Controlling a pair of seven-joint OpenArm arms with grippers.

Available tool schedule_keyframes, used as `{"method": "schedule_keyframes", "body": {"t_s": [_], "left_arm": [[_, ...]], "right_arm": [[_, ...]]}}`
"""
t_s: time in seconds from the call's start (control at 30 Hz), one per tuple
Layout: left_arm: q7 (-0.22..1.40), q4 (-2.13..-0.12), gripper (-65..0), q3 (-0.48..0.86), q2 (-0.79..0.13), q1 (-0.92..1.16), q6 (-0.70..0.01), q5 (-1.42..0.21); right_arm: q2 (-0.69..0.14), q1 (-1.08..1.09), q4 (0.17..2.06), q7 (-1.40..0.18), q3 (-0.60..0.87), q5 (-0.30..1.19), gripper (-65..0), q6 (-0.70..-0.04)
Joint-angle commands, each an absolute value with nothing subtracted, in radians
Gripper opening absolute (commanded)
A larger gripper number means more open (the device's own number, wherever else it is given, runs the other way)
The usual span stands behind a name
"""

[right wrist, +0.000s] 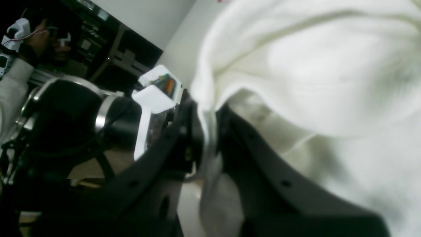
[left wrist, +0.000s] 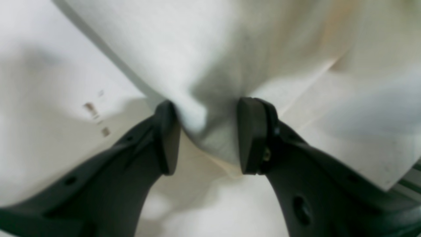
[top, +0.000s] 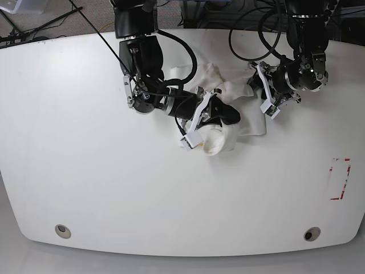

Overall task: Fold the T-shirt properly
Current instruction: 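Grasp the shirt with the right gripper and fold it toward the left gripper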

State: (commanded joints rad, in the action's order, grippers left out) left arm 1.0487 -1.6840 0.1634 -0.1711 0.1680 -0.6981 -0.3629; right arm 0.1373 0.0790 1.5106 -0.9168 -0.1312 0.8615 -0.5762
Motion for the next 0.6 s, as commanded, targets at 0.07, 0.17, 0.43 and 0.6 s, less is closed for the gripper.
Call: {"method": "schedule_keyframes", "body": {"t_s": [0.07, 0.17, 0.43, 0.6], "left_arm": [[1.049, -1.69, -39.4, 0.163, -0.171, 0.166, -0.698, -0.364], [1.049, -1.721, -39.4, 0.165, -0.17, 0.166, -0.698, -0.364], [1.049, -1.827, -39.4, 0.363, -0.104, 0.16, -0.698, -0.366], [1.049, -1.902, -39.4, 0.51, -0.091, 0.16, -0.698, -0.366]], "right_arm": [[0.137, 0.09, 1.488, -0.912, -0.13, 0.862, -49.6, -0.576], [0.128, 0.102, 1.465, -0.912, -0.13, 0.86, -30.0, -0.576], [0.056, 0.077, 1.62, -0.94, -0.131, 0.868, -4.9, -0.576], [-0.015, 0.036, 1.744, -0.969, -0.13, 0.863, -13.5, -0.575]]}}
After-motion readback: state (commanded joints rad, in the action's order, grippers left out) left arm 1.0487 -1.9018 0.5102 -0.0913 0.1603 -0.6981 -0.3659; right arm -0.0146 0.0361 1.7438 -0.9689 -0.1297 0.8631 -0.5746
